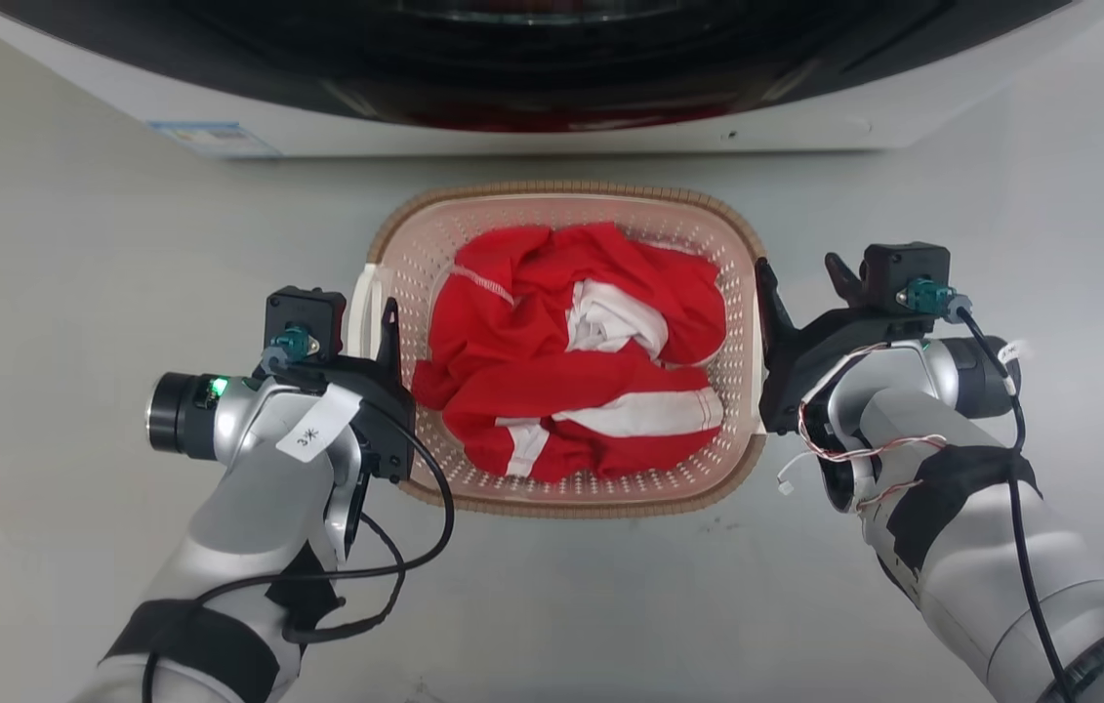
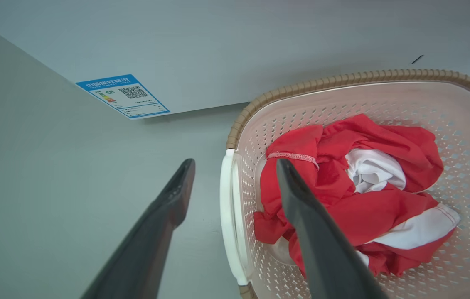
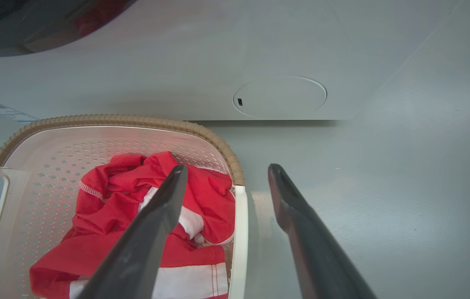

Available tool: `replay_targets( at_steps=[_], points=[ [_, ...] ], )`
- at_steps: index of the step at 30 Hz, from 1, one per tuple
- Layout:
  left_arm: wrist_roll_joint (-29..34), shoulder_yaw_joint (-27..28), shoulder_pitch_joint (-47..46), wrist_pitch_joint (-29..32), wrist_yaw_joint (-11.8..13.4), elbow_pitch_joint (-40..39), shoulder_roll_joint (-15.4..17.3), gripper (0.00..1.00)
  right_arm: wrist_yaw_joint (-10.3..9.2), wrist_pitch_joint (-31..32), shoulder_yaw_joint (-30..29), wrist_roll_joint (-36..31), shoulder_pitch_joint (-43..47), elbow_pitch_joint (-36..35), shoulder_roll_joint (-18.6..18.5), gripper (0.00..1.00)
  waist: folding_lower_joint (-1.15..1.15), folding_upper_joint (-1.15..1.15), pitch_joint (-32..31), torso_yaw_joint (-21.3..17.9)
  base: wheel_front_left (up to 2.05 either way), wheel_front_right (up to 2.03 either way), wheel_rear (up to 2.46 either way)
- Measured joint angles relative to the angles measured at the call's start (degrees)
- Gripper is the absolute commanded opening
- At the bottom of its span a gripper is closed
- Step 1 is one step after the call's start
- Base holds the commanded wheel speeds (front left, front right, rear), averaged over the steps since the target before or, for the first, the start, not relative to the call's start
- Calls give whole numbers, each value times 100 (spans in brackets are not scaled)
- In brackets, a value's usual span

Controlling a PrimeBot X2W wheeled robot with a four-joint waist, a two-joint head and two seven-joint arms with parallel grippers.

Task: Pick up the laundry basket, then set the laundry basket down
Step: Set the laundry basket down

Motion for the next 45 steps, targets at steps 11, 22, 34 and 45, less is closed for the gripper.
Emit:
replay_targets(
  at_steps=[11, 22, 34, 45],
  points=[
    [1, 370, 665, -1, 3, -627, 243, 100, 76, 0, -333, -88, 488, -472, -100, 100, 0, -1, -870, 18, 0, 0, 0],
    [160, 750, 1849, -1, 59, -1518, 413, 100, 43, 0, -855, -350, 1554, -1260, -154, 100, -1, -1, -1801, 24, 0, 0, 0],
    [691, 1252, 3574, -1, 109, -2846, 710, 100, -88, 0, -1508, -884, 3293, -2527, -363, 100, -1, -1, -2894, -14, 0, 0, 0],
    [1229, 2040, 4705, -1, 114, -3972, 773, 100, -153, 0, -2084, -1551, 4424, -3846, -420, 100, 0, -1, -3504, -71, 0, 0, 0]
  ],
)
